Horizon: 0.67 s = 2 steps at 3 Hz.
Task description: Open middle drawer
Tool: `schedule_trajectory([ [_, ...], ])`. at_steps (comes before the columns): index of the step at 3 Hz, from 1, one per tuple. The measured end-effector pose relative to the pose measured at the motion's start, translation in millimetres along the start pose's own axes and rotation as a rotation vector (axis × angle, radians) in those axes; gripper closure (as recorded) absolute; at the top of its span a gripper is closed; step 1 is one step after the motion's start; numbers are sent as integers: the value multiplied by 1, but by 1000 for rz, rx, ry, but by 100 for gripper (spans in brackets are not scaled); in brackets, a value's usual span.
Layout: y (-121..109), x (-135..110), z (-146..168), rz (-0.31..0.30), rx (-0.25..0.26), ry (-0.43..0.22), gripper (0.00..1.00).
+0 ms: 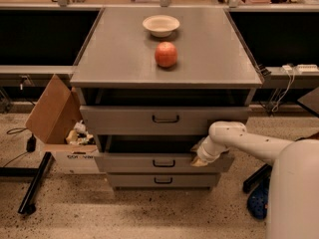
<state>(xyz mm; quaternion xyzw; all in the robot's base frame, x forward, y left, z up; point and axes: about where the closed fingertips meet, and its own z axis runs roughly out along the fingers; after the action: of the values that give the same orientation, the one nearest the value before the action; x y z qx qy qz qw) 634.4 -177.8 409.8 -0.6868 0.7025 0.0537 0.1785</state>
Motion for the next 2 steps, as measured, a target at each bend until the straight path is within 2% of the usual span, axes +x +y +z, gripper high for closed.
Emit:
schedule_trajectory([
  [2, 0, 0, 0, 0, 0, 0, 37],
])
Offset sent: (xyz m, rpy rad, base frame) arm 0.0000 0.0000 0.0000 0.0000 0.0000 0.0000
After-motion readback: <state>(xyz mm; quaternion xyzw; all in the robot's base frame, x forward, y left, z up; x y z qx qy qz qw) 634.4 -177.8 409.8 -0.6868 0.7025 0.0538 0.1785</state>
